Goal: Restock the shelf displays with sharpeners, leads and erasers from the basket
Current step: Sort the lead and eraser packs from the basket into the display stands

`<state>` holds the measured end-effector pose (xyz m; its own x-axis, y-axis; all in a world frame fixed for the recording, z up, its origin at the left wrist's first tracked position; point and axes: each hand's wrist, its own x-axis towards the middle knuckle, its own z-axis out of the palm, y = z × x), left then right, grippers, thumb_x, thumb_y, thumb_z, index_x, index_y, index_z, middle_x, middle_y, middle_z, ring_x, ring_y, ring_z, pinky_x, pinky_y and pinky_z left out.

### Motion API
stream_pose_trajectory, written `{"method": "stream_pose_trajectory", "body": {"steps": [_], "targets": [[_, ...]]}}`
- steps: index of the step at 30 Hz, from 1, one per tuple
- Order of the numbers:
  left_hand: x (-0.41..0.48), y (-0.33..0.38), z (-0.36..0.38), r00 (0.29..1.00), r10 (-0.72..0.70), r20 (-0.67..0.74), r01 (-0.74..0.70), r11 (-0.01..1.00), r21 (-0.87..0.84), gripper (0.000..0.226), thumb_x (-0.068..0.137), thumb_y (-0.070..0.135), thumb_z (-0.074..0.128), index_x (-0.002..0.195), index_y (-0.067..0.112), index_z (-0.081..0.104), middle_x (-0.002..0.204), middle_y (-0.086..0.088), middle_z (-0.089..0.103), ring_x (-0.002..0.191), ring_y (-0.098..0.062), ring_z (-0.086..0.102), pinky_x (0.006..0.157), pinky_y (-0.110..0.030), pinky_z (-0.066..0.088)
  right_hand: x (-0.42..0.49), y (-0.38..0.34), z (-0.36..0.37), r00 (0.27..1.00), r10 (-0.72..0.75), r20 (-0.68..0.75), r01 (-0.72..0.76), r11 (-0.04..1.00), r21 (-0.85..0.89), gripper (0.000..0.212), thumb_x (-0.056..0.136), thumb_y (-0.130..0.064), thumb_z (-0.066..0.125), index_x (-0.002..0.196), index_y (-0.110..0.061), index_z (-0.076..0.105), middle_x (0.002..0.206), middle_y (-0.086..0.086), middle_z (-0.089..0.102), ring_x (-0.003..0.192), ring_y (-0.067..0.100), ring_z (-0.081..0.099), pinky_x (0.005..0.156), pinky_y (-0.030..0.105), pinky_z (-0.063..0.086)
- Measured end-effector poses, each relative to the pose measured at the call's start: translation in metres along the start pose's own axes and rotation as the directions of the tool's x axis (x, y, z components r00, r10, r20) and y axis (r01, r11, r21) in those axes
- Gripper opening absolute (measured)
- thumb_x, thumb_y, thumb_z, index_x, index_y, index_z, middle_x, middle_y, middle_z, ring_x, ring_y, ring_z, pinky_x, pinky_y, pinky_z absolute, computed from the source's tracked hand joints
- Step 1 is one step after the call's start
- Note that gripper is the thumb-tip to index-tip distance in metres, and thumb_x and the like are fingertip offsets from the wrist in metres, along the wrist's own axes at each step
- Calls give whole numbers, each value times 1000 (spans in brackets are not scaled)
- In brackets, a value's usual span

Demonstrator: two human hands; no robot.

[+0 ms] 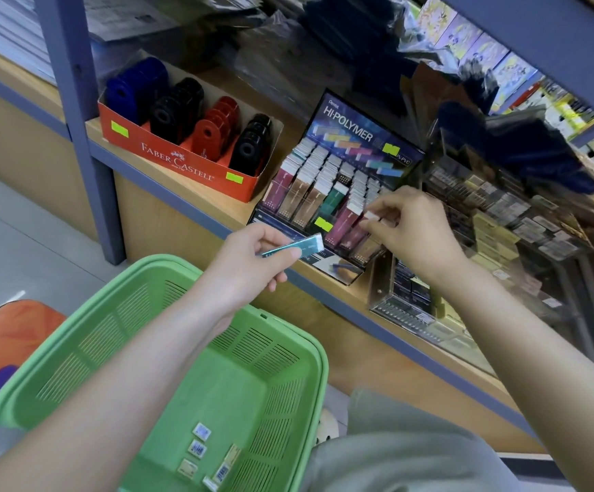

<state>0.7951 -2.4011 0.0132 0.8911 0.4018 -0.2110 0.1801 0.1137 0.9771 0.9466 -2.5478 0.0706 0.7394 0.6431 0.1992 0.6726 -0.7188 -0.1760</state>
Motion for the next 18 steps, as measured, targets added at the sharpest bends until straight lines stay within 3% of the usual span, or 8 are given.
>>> {"method": "stream_pose_trajectory", "body": {"steps": [3, 5, 8, 11, 13, 15, 17, 18], "targets": [[-1, 1, -2, 999, 34, -14, -34, 999, 10, 4, 88, 16, 63, 91, 19, 63, 74, 1, 59, 46, 5, 49, 53, -8, 45, -3, -4, 8, 999, -7, -34, 4, 996, -94, 31, 81, -16, 73, 110, -11, 61, 103, -1, 51, 103, 18, 49, 84, 27, 43], [-2, 2, -3, 998, 54, -18, -54, 999, -7, 8, 89, 17, 62, 89, 24, 65, 74, 1, 61, 50, 4, 52, 57, -8, 47, -8, -8, 8, 995, -32, -94, 21, 993, -115, 33, 84, -12, 68, 115, -11, 56, 114, 5, 50, 107, 19, 47, 88, 26, 40], [-4, 4, -2, 995, 94, -27, -96, 995, -42, 15, 90, 11, 60, 92, 25, 64, 77, -1, 65, 57, 3, 57, 60, -7, 48, -20, -22, 4, 990, -36, -140, 52, 992, 115, 18, 92, -16, 59, 110, -13, 59, 107, -1, 53, 90, 1, 51, 79, 10, 39], [-5, 5, -1, 991, 130, -40, -133, 988, -73, 17, 86, 7, 64, 101, 14, 62, 83, -4, 68, 60, -1, 61, 61, -10, 49, -39, -45, 4, 999, -32, 45, 15, 940, 340, 15, 91, -23, 61, 106, -19, 62, 91, -12, 62, 84, -4, 56, 72, 6, 42], [-7, 5, 2, 988, 147, -50, -150, 987, -61, 19, 83, 9, 68, 100, 12, 59, 82, -4, 69, 61, -5, 62, 60, -14, 50, -50, -56, 8, 985, -63, 163, -6, 921, 391, 19, 88, -26, 66, 106, -21, 61, 88, -13, 65, 83, -1, 60, 74, 10, 47], [-9, 5, 6, 983, 175, -62, -177, 983, -45, 14, 85, 11, 66, 94, 13, 56, 80, -5, 69, 60, -7, 63, 60, -14, 50, -59, -60, 13, 969, -45, 241, -71, 890, 450, 18, 86, -26, 68, 100, -28, 58, 85, -8, 68, 79, 7, 65, 77, 25, 54], [-13, 4, 10, 974, 212, -78, -215, 976, -32, 10, 88, 12, 63, 92, 13, 54, 83, -6, 68, 64, -8, 63, 62, -14, 50, -63, -60, 13, 967, 20, 254, -165, 811, 561, 15, 85, -23, 69, 91, -29, 57, 81, -2, 68, 74, 17, 68, 75, 39, 57], [-15, 4, 11, 968, 234, -89, -235, 972, -9, 9, 89, 14, 62, 92, 13, 53, 86, -4, 67, 68, -8, 64, 63, -13, 50, -63, -58, 10, 968, 53, 243, -195, 769, 609, 12, 86, -21, 69, 89, -25, 59, 77, 0, 68, 69, 15, 68, 71, 38, 58]]}}
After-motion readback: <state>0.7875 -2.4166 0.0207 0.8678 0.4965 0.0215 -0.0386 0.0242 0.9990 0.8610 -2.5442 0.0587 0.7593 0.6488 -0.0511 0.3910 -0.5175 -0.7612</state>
